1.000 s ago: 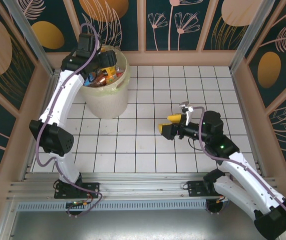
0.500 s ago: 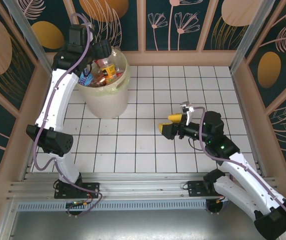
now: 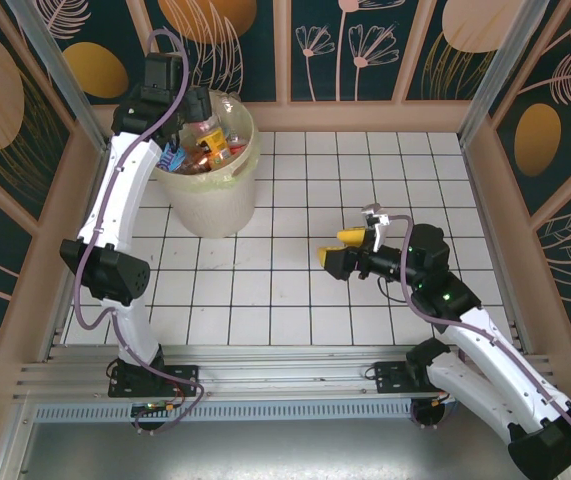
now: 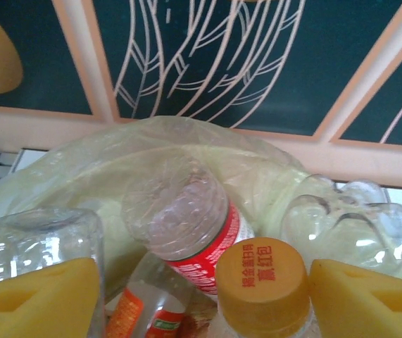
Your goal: Put the plastic bottles in the bin
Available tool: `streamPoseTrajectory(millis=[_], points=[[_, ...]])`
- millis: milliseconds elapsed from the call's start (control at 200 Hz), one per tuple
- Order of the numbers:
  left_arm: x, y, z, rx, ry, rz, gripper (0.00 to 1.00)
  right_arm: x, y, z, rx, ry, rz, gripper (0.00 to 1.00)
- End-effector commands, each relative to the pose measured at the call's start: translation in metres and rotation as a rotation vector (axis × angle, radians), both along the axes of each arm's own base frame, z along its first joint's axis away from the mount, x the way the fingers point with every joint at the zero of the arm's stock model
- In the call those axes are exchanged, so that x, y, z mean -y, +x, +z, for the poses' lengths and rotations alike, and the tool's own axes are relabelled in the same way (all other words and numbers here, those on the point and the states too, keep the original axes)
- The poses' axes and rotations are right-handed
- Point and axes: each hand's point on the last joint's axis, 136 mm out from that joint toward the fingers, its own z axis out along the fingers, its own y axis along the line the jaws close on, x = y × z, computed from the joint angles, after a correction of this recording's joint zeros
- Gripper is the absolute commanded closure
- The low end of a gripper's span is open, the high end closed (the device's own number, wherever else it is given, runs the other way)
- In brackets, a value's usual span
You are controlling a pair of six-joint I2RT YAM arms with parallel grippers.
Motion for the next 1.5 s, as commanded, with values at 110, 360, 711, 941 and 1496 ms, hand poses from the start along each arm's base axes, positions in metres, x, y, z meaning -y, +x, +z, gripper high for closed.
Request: streamPoseTrajectory(millis=[110,360,711,941,1496], points=[[-0.037,-0.025,0.018,-0.006,0.124,0.124,0.27,0.000,0.003,-0.002,0.014,-0.005,-0.009,0.04],[-0.051,-0.049,0.054,0.067,0.131,0.167,0.27,0.000,0.003,-0.001,0.015,-0.005,-0.012,0.04],[-0.063,-0.100,0.032,0.002,0.121,0.176,0.33,-0.001,0.005,-0.002,0.017,-0.005,-0.012,0.05],[-0.042,-0.094,0.002,-0.062,0.040,0.091,0.47,-0.001,0.004,-0.004,0.011,-0.004,-0.008,0.05],[-0.040,-0.052,-0.048,-0.116,0.017,0.072,0.57,0.003,0.005,-0.005,0.012,-0.011,-0.031,0.05]])
